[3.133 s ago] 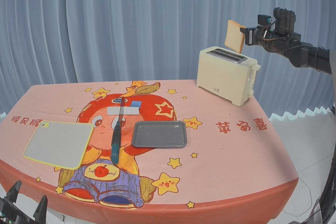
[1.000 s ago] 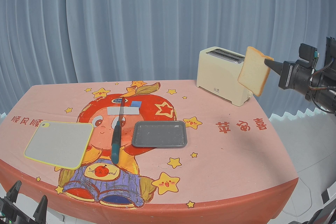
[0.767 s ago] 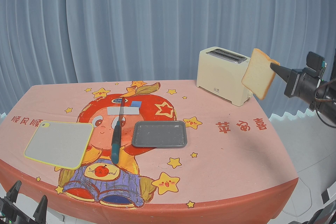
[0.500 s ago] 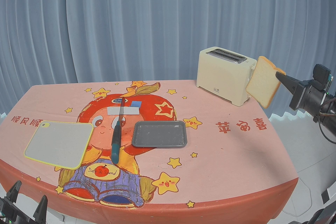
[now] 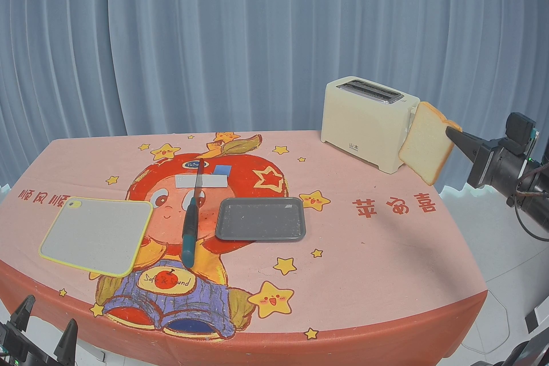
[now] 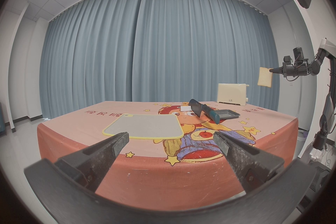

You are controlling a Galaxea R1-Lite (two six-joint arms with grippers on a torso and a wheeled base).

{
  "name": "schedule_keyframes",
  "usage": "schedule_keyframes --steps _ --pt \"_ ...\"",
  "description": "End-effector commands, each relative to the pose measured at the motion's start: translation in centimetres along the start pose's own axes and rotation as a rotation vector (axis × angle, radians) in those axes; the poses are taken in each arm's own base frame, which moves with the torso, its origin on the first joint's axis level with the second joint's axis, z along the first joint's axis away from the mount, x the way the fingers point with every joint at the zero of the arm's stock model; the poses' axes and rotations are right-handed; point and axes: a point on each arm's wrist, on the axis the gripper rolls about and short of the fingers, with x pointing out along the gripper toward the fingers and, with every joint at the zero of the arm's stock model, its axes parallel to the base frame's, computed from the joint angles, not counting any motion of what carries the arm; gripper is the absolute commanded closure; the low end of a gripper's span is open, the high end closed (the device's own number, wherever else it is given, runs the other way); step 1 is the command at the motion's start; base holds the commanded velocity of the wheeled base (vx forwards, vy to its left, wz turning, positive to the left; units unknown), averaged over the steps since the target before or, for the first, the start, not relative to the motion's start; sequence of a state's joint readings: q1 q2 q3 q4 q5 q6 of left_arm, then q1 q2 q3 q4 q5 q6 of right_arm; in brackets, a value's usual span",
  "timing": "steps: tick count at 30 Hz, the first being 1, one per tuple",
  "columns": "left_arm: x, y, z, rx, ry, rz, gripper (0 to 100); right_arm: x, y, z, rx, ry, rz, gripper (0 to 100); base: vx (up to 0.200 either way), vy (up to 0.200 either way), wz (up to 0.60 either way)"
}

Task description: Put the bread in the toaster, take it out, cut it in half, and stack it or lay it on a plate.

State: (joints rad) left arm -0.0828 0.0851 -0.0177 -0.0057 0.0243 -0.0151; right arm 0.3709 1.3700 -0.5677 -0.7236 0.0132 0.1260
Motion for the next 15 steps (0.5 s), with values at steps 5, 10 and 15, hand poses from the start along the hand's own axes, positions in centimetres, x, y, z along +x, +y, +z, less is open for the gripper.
schedule_keyframes --steps 5,10,15 --pt "0.13 0.00 -0.49 -0.001 0.018 0.001 0 0.11 0.48 -0.31 -0.002 0.013 0.022 100 0.000 0.000 0.00" --pt "0.13 0.00 -0.49 -0.003 0.018 0.001 0 0.05 0.78 -0.39 -0.003 0.014 0.025 100 0.000 0.000 0.00" --pt "0.13 0.00 -0.49 -0.004 0.018 0.001 0 0.01 0.95 -0.56 -0.004 0.020 0.031 100 0.000 0.000 0.00"
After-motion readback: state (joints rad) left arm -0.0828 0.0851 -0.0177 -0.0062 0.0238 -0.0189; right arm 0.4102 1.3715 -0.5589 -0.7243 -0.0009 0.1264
